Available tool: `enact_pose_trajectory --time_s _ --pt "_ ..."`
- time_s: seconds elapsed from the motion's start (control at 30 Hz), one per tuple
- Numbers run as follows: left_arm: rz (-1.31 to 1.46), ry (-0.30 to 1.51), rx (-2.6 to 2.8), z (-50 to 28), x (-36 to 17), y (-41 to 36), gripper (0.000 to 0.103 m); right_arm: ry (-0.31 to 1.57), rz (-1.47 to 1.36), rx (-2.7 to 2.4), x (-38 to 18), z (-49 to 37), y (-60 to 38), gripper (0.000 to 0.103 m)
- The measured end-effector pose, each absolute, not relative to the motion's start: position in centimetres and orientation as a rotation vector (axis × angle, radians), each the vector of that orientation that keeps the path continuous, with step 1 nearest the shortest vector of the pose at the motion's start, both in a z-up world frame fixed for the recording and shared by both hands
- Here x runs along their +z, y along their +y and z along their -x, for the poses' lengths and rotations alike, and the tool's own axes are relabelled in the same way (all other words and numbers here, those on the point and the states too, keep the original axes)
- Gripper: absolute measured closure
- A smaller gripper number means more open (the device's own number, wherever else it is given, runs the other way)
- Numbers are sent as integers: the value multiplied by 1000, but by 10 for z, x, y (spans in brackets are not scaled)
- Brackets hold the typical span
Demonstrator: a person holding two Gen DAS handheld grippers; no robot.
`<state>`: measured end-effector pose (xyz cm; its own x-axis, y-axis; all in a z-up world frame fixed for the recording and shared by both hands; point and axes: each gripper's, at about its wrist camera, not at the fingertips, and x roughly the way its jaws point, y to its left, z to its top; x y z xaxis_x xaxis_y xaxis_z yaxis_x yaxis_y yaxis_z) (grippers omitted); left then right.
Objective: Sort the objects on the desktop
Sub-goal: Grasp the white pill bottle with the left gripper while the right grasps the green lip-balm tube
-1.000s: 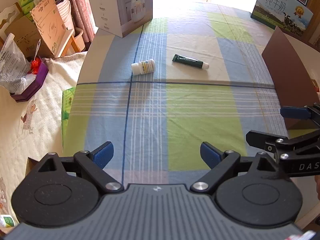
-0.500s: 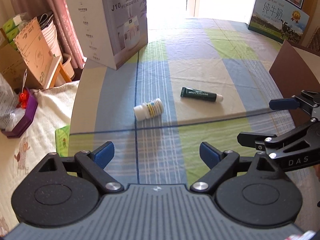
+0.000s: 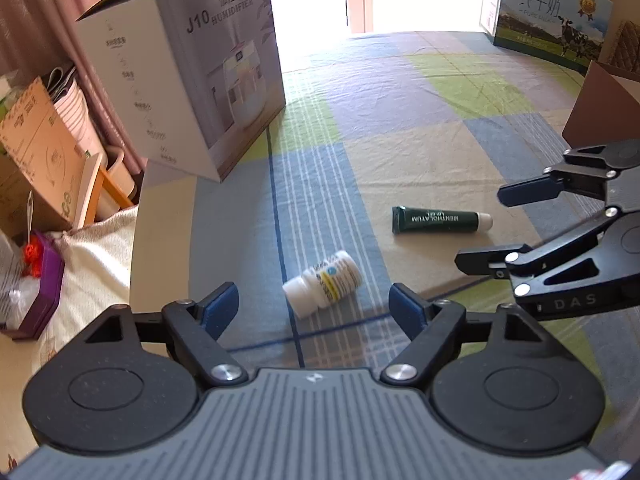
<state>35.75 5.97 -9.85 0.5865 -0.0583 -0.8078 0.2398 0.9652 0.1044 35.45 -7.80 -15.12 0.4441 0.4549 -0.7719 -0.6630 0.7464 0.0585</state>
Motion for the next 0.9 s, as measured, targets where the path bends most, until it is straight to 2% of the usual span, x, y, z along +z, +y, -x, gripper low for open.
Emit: enact_pose_trajectory --time_s 0.13,0.17,0.33,0.43,0.5,0.7,0.73,0.77,0.8,0.9 --pt "-259 909 -214 -365 -104 56 29 876 302 724 -159 -357 -74 58" --pt "-272 908 -226 -366 -106 55 33 862 314 726 -159 -356 -73 60" --pt "-299 928 -264 -372 -115 51 49 855 323 702 -159 -357 -75 85" --pt "-281 955 -258 -375 -120 52 63 873 301 673 -157 -358 -80 89" --pt "-255 984 -258 -377 -122 53 81 884 287 670 -156 -357 -83 89" --pt "-180 1011 -227 -382 -121 51 80 871 276 657 -156 -359 -85 85" --pt "-171 1013 -223 -384 -121 51 78 873 270 653 -156 -360 -85 83" --pt "-164 1017 -215 -386 -121 50 68 873 262 650 -156 -362 -85 82" --pt "-159 1019 -208 -387 -122 50 65 871 262 650 -156 -363 -84 82" --pt "-142 1022 -197 -392 -123 49 65 856 285 662 -157 -364 -80 81"
